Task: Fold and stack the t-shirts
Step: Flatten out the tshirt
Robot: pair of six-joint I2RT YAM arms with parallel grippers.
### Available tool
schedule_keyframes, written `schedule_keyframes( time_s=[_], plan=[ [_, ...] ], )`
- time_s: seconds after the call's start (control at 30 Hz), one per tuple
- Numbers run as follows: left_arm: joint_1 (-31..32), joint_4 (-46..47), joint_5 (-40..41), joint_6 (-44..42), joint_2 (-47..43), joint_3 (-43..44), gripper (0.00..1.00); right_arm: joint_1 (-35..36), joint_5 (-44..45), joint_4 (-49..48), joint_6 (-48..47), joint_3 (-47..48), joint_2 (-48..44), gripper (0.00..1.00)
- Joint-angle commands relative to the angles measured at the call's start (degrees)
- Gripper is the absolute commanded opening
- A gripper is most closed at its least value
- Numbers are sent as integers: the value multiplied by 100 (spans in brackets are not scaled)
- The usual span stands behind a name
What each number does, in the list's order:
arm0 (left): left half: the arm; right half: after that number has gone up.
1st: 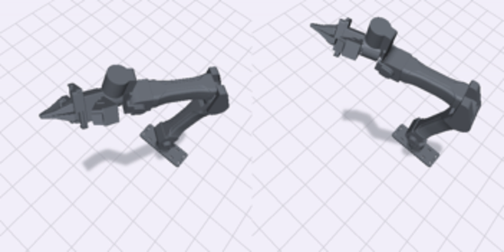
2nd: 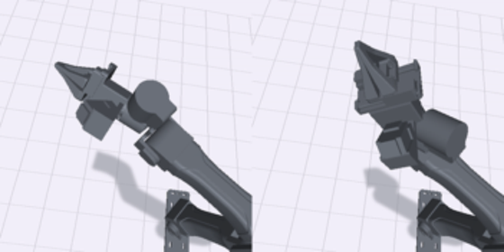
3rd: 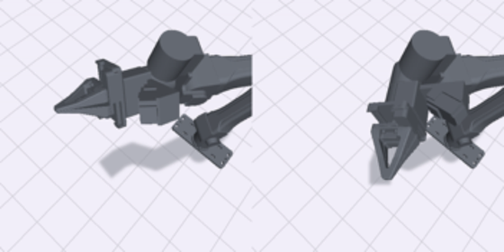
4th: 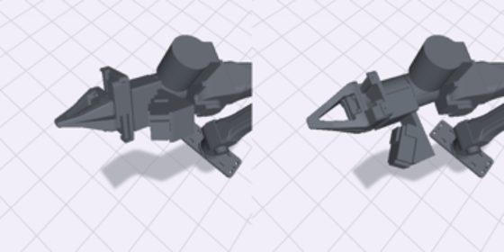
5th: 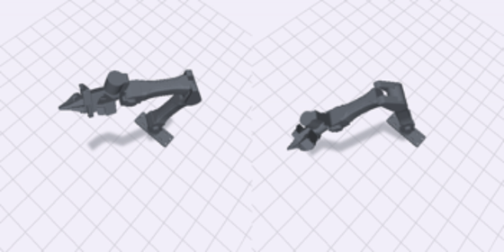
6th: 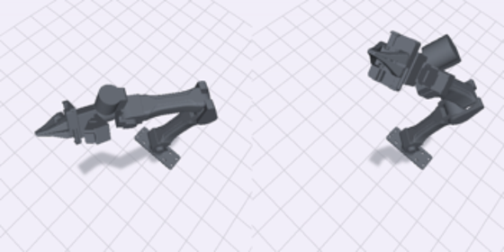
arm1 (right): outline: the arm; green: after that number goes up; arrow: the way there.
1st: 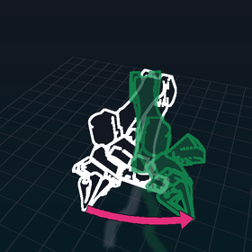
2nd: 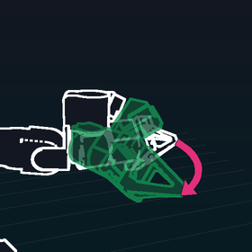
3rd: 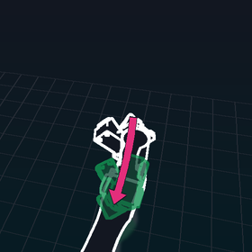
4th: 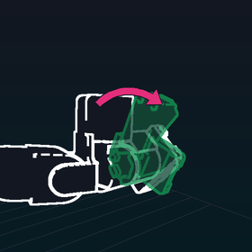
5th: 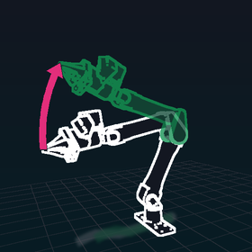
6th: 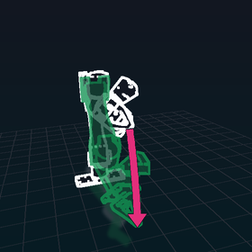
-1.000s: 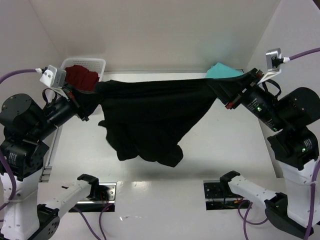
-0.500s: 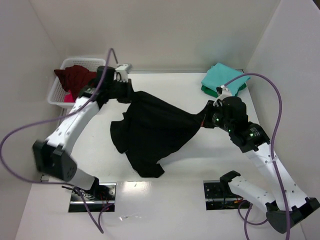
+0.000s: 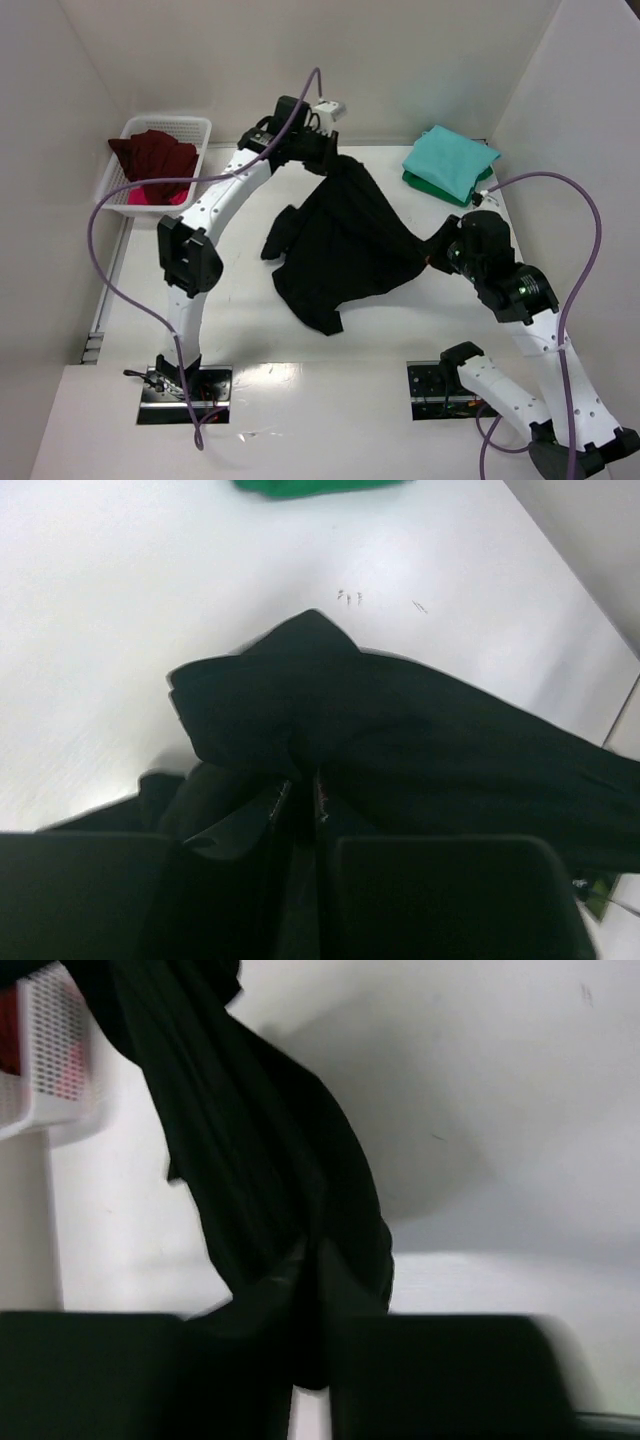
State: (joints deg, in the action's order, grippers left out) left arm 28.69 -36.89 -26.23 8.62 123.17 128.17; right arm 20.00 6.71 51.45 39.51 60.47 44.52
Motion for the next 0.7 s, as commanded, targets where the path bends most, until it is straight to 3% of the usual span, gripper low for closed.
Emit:
schedule_keyframes(
  time_s=[0.0,0.03,0.17,0.3,0.37,0.5,0.67],
  plan=[
    [180,-381,166,-447,113,268,80,-66,5,-187,-66,220,331,47],
    [181,-381,359,-406,59,184,89,-66,-97,-291,-109,263,458,57],
    [181,-381,1015,-146,-313,-370,100,-66,-346,-999,-321,264,859,75],
    [-10,65,1886,476,-1235,-1657,100,-66,-408,-1507,-783,587,1503,81],
    [-349,508,1970,963,-1885,-3001,100,-66,-355,-1747,-955,696,1895,85],
    [-902,897,1712,1818,-2457,-4234,100,-119,-241,-2235,-1142,935,2492,86],
    [-1058,990,1648,1915,-2478,-4749,99,-177,-118,-2566,-1267,1340,3468,89]
  ],
)
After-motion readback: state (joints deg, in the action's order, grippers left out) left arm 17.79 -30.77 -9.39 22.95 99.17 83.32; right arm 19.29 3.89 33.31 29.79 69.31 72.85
